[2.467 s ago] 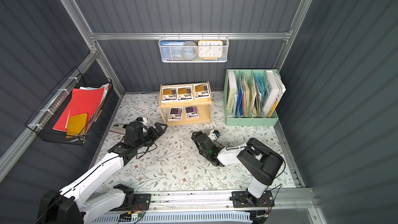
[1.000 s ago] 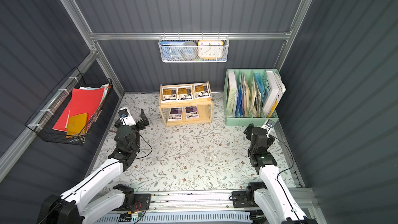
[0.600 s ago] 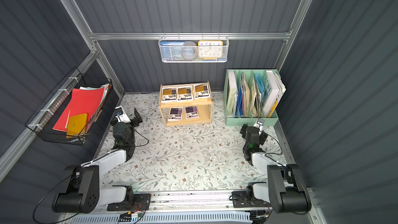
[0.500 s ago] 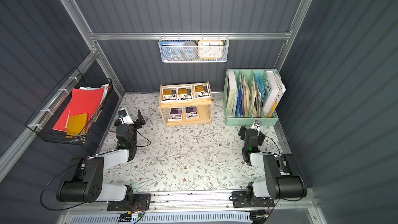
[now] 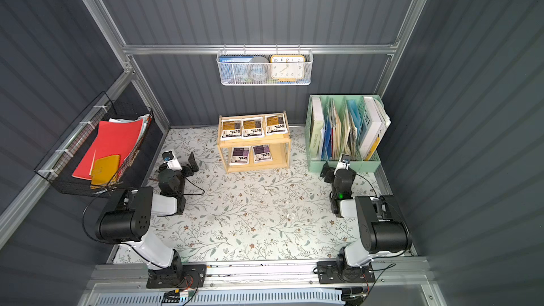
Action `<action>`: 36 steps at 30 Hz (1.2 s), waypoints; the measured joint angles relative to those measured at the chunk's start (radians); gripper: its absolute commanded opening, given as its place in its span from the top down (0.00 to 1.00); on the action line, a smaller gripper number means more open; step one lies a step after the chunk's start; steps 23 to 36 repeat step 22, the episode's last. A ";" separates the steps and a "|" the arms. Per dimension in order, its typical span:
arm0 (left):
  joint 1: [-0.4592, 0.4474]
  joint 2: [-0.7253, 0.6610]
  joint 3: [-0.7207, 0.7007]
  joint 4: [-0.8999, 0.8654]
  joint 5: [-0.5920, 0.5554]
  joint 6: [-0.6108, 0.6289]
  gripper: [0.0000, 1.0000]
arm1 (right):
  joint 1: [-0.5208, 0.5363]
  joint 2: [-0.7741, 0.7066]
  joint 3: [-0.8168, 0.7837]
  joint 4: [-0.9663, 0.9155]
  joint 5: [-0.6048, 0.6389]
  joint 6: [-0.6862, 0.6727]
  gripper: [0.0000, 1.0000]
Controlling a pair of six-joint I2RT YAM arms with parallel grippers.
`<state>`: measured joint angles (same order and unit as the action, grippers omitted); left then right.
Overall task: Place the bagged coffee beans on the shelf by color
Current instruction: Reset both arms
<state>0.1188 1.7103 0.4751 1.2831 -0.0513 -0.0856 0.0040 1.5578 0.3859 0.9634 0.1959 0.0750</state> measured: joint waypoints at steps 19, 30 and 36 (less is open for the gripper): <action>-0.002 0.000 0.000 -0.026 0.016 -0.018 0.00 | 0.000 0.007 -0.006 -0.008 -0.020 -0.006 0.01; -0.002 0.000 0.000 -0.026 0.015 -0.018 0.00 | 0.000 0.007 -0.006 -0.007 -0.020 -0.006 0.01; -0.002 0.000 0.000 -0.026 0.015 -0.018 0.00 | 0.000 0.007 -0.006 -0.007 -0.020 -0.006 0.01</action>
